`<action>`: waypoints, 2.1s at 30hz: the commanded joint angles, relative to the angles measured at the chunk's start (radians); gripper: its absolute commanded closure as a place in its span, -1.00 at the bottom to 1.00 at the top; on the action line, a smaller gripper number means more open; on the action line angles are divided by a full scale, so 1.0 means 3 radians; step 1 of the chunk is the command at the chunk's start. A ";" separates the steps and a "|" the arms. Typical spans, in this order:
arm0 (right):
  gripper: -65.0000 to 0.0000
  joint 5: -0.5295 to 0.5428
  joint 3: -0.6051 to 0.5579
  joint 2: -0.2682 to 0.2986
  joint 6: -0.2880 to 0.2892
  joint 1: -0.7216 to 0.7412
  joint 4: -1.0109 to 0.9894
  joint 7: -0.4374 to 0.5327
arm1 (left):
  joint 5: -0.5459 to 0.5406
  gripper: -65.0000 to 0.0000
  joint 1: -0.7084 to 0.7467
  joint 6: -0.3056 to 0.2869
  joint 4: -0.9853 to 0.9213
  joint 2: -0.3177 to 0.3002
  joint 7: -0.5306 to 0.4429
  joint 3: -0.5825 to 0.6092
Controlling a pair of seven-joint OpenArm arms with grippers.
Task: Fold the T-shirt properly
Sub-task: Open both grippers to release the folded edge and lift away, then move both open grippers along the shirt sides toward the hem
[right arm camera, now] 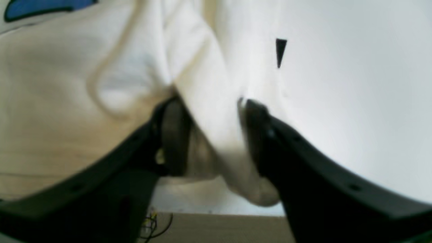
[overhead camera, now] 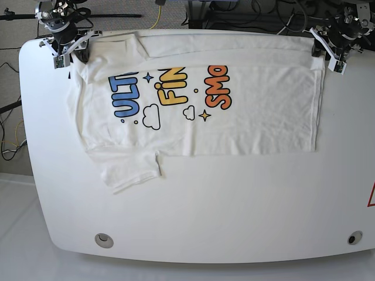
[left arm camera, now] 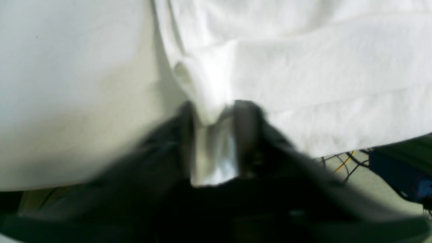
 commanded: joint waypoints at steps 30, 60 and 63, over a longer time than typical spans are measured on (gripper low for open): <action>-0.53 -0.0086 0.0343 0.0125 0.0032 0.0269 0.0877 -0.0489 | 0.0333 -0.25 -0.0675 0.0027 0.0663 -0.0041 0.0318 -0.0742; -0.52 -0.0028 0.0338 0.0094 0.0094 0.0533 0.0845 -0.0519 | 0.0137 -0.27 -0.0934 0.0050 0.0731 0.0039 0.0419 -0.0587; -0.52 -0.0024 0.0341 0.0103 0.0099 0.0661 0.0834 -0.0572 | 0.0037 -0.26 -0.1093 0.0010 0.0611 0.0013 0.0454 -0.0606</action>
